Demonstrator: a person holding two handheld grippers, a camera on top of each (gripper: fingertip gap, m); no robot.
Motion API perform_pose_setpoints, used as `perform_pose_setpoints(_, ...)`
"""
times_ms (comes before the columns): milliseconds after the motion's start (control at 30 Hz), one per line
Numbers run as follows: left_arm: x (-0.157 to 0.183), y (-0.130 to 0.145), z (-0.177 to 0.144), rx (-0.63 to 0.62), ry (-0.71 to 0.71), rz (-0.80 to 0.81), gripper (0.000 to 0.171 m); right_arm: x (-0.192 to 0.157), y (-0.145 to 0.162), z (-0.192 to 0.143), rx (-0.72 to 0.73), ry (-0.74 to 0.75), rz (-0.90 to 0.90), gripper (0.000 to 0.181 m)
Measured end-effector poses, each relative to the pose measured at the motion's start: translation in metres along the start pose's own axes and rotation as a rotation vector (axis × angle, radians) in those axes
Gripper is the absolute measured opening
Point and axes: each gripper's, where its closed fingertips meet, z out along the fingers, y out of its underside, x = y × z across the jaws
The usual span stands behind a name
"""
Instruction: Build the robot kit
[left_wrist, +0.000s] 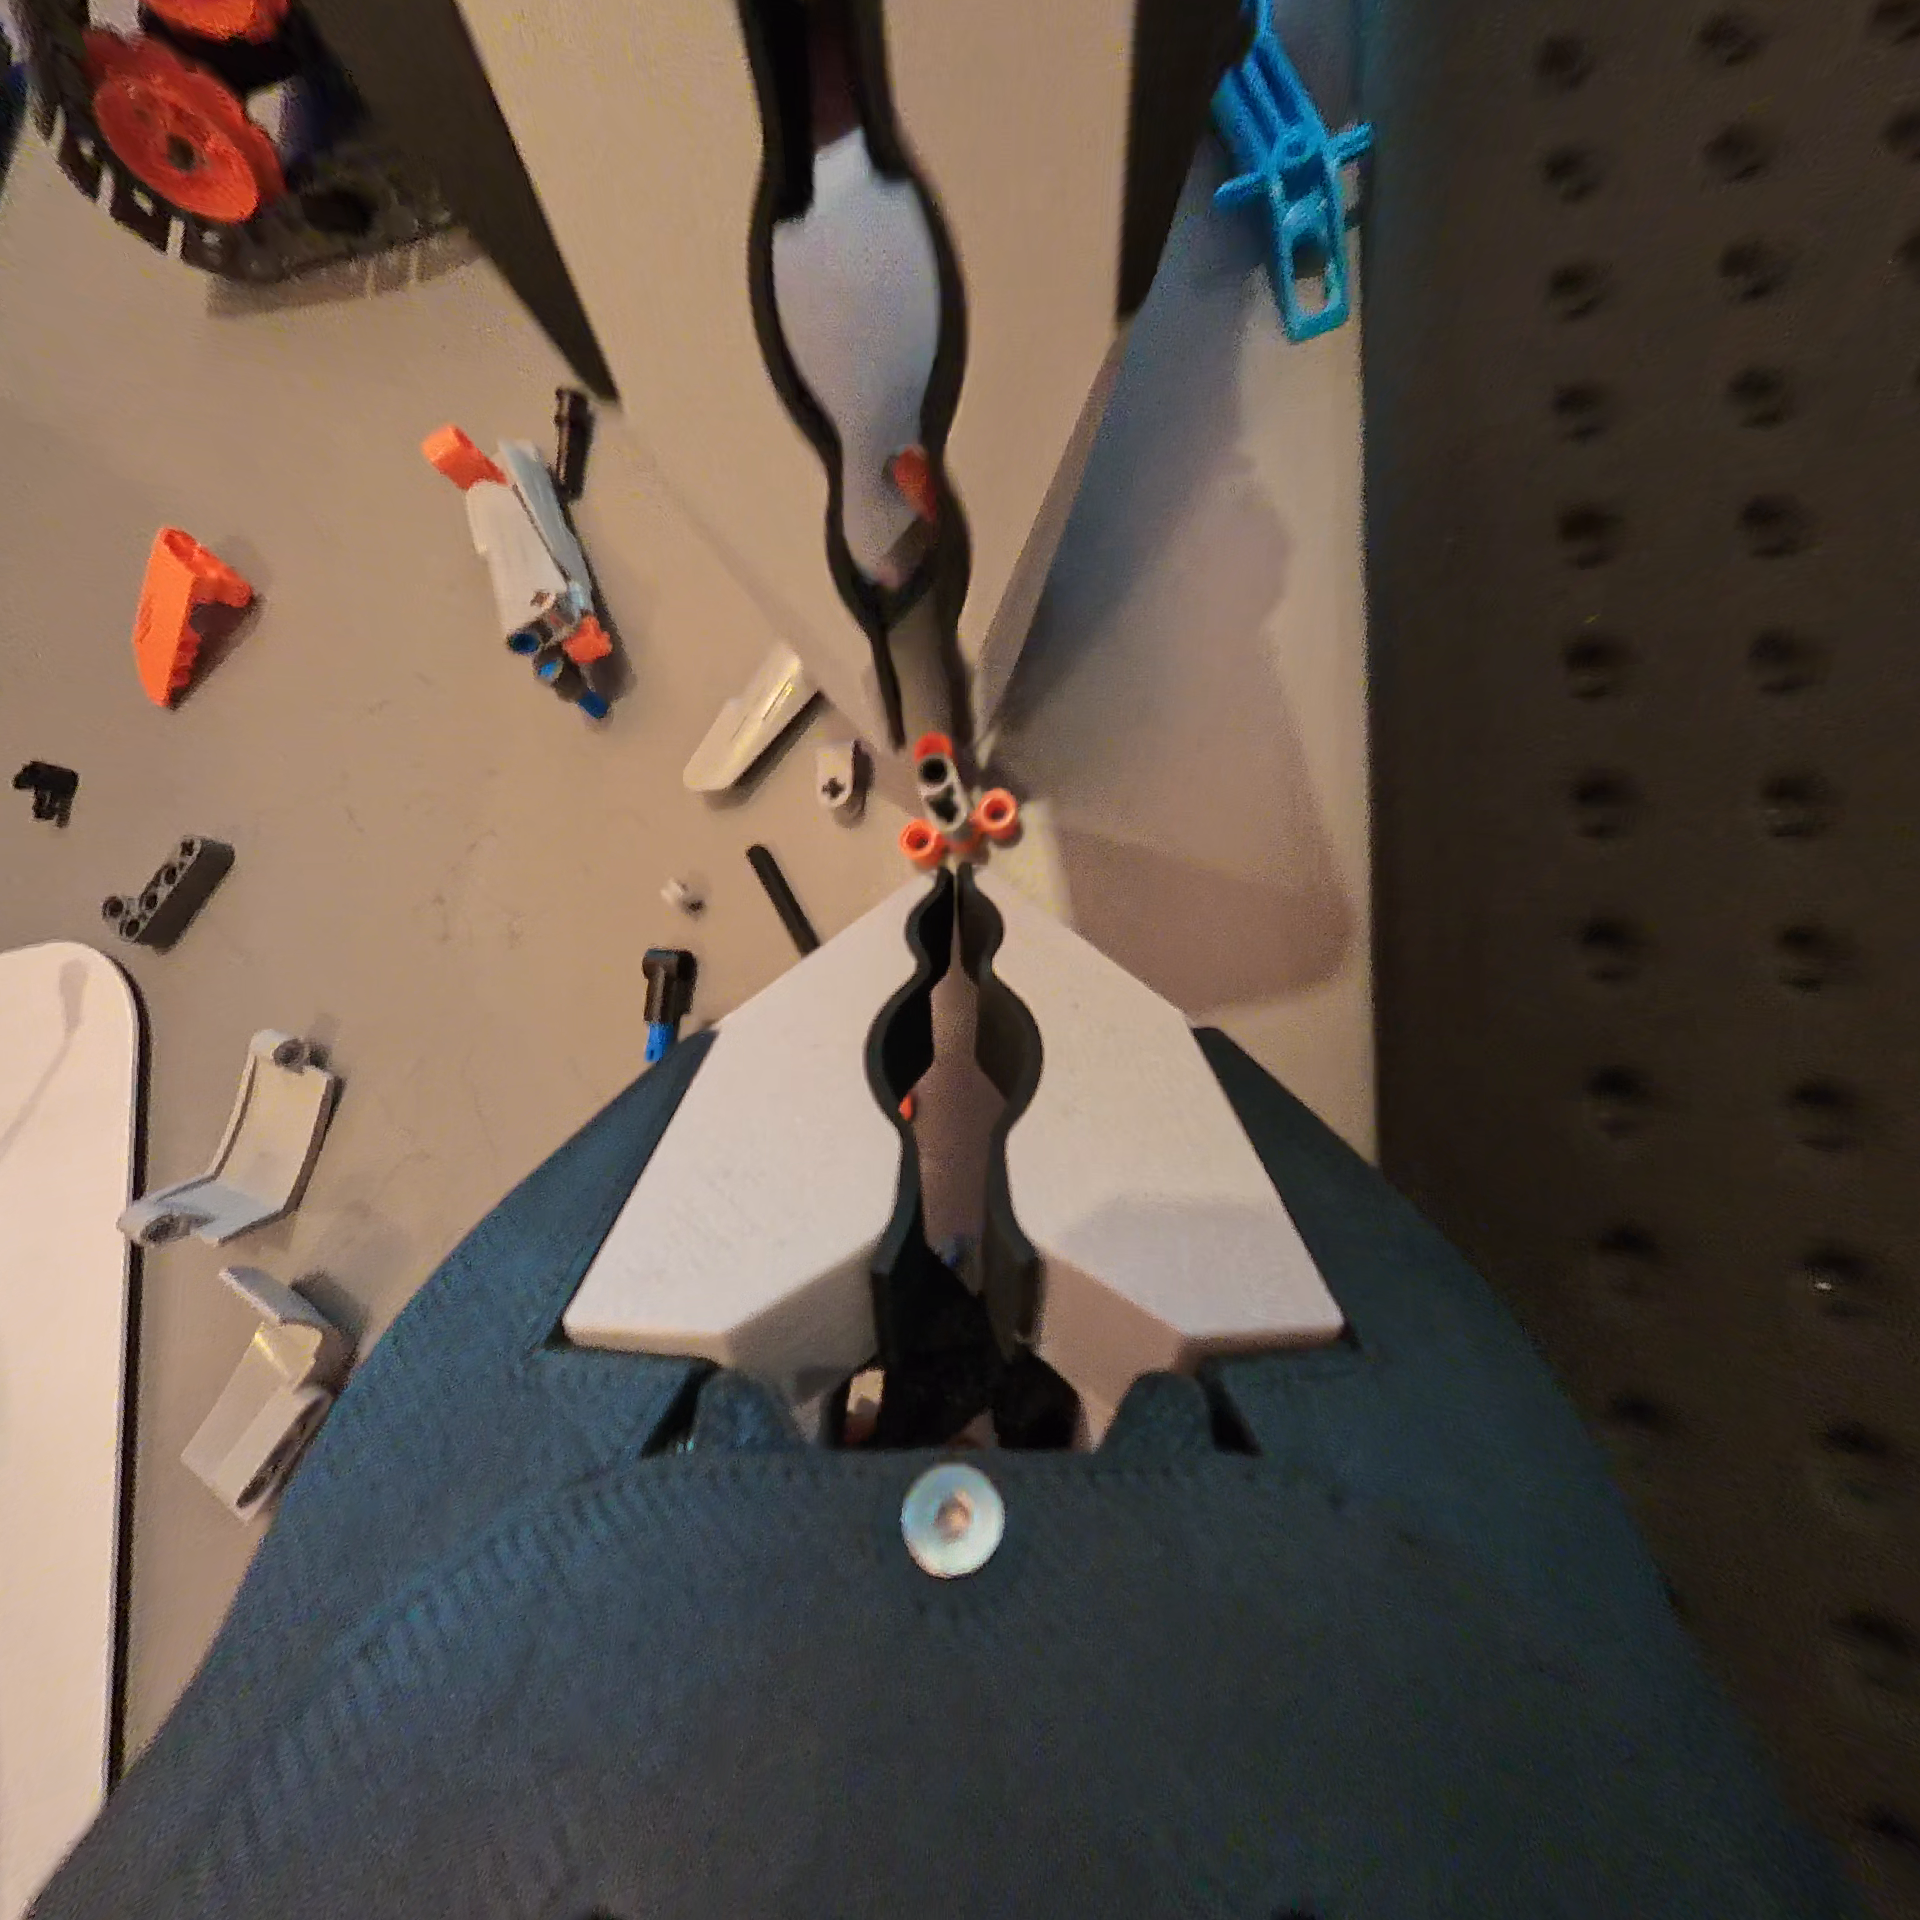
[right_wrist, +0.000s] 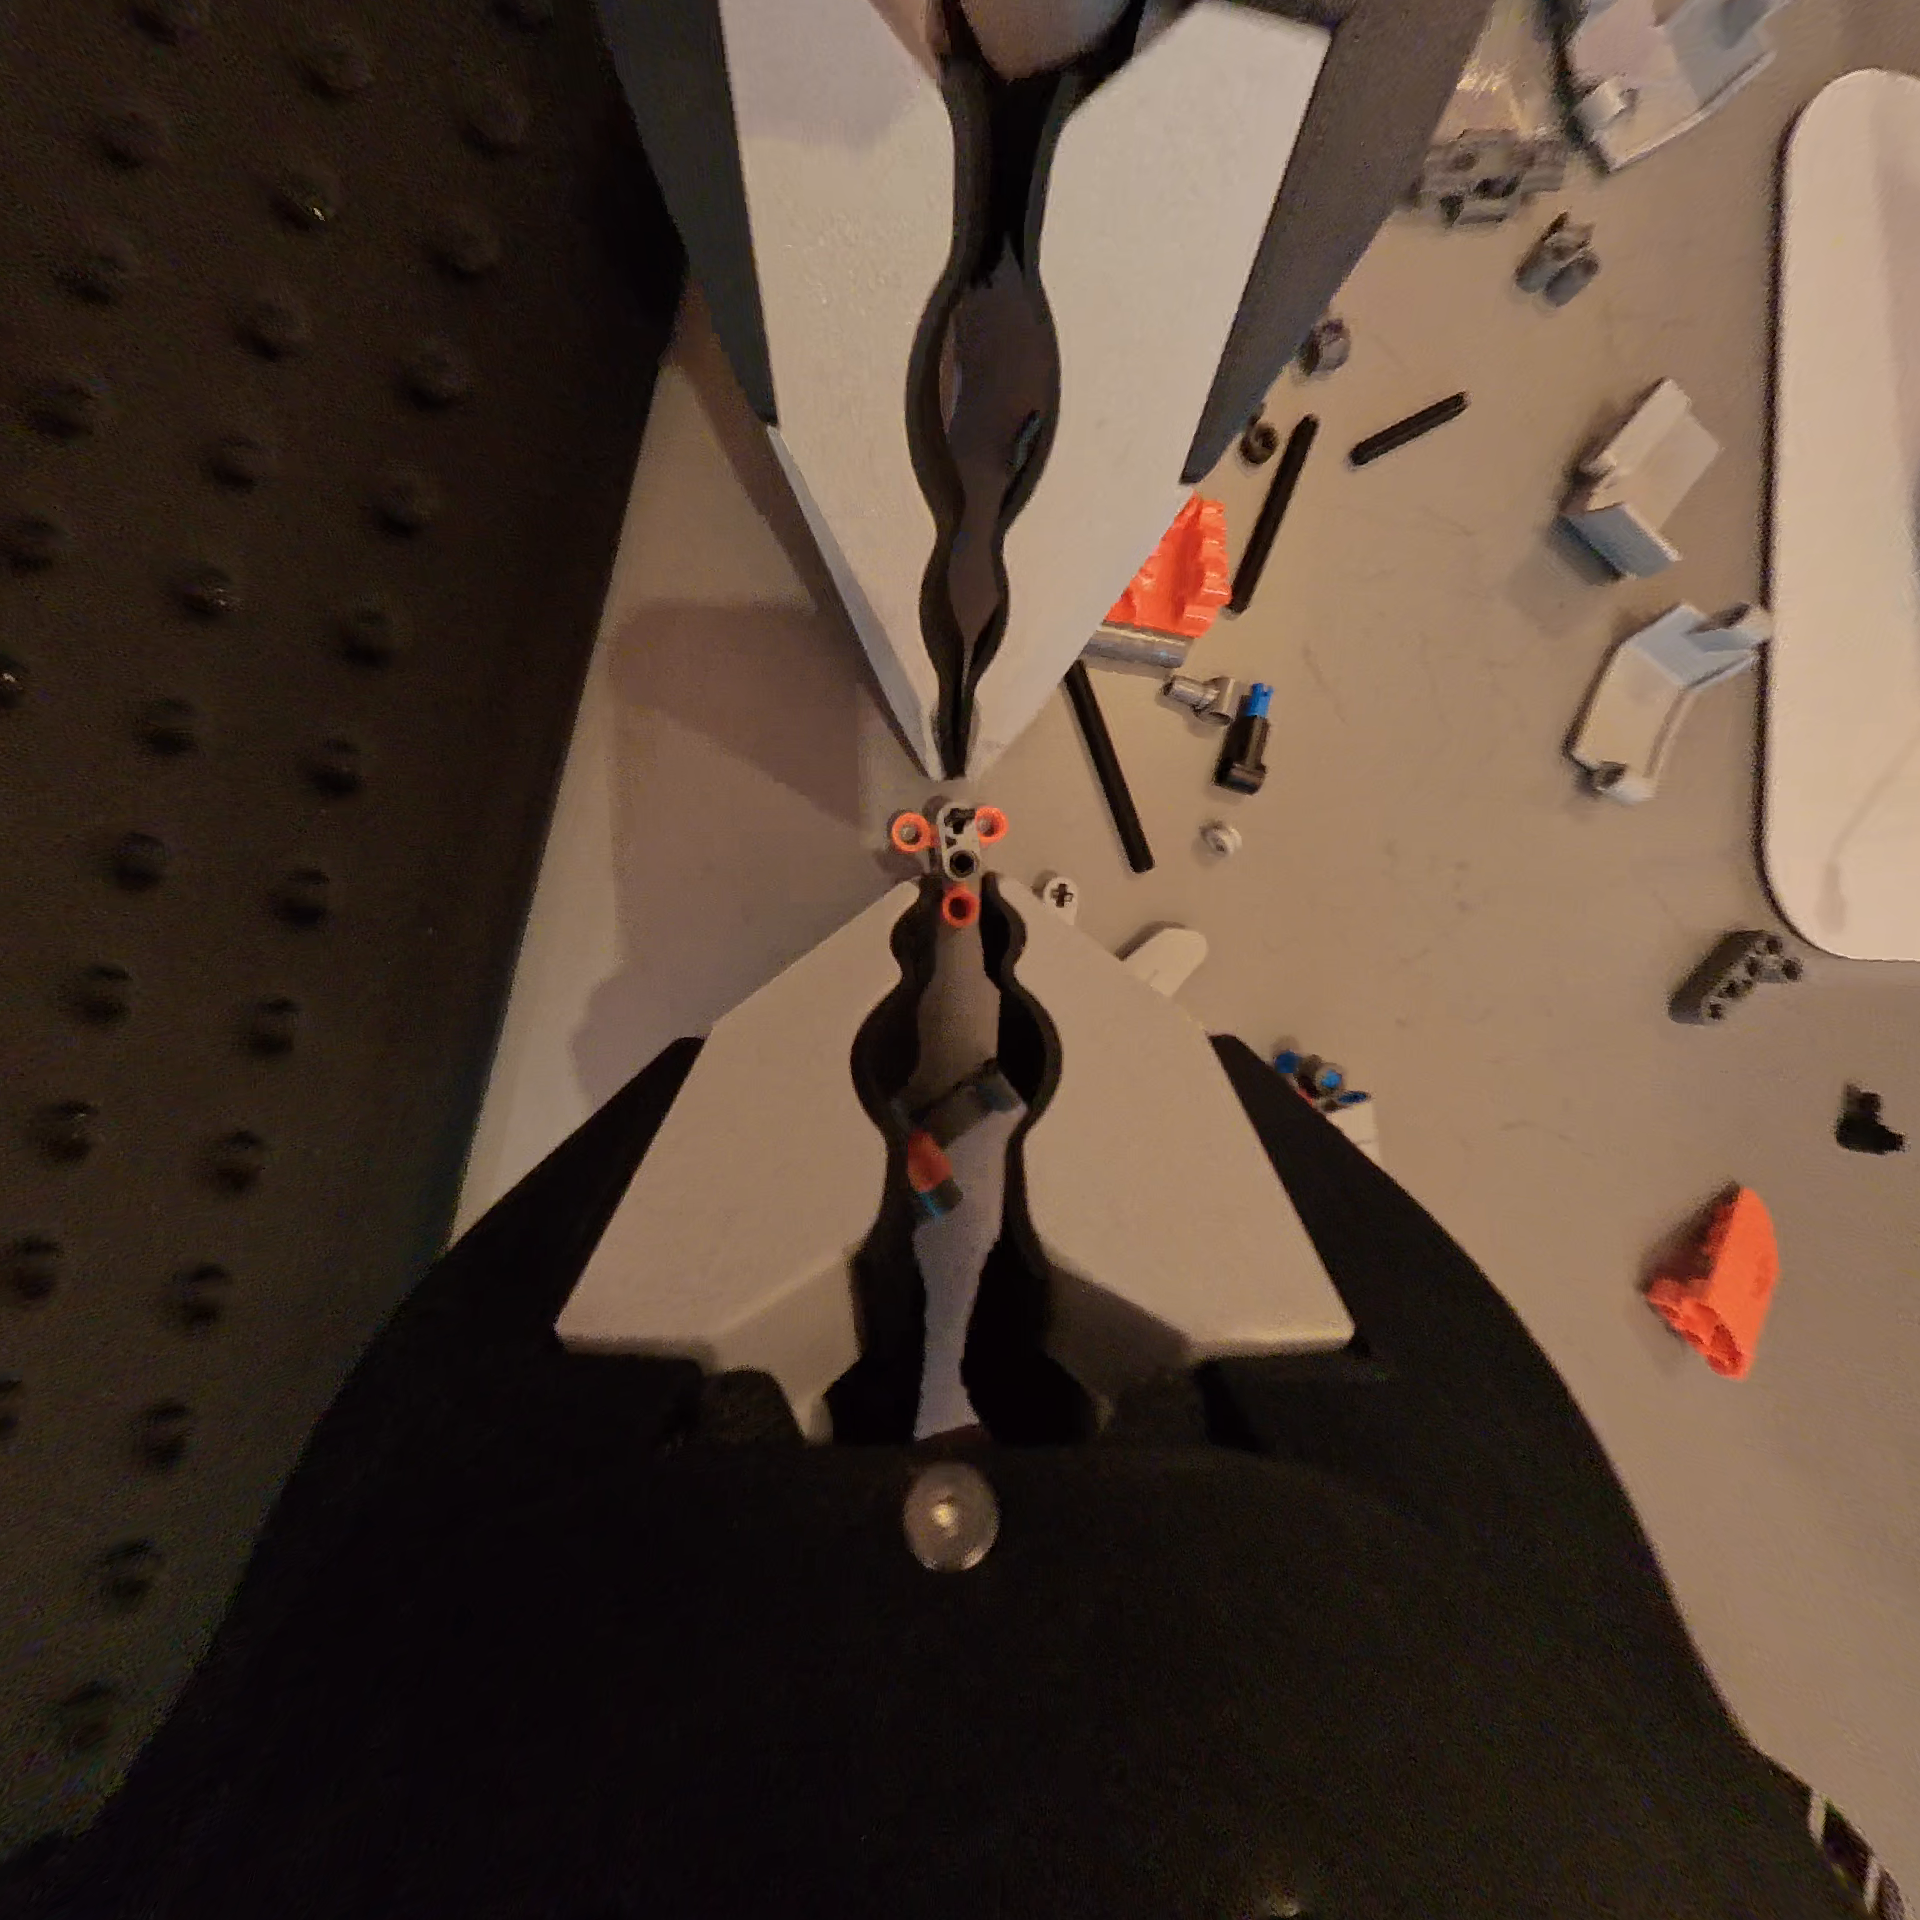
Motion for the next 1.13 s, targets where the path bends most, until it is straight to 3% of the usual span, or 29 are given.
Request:
perform_pose_setpoints(100,0.0,-0.007,-0.006,0.051,0.022,-0.037,0.006,0.0,-0.003,-0.007,0.053,0.009,0.023,0.017)
perform_pose_setpoints(267,0.003,-0.007,-0.003,0.021,0.005,-0.02,0.023,-0.001,-0.003,0.004,0.046,0.035,-0.03,0.008)
perform_pose_setpoints(1133,-0.007,-0.008,0.004,0.011,-0.051,0.039,0.022,0.005,-0.013,0.003,0.142,0.142,-0.099,0.005)
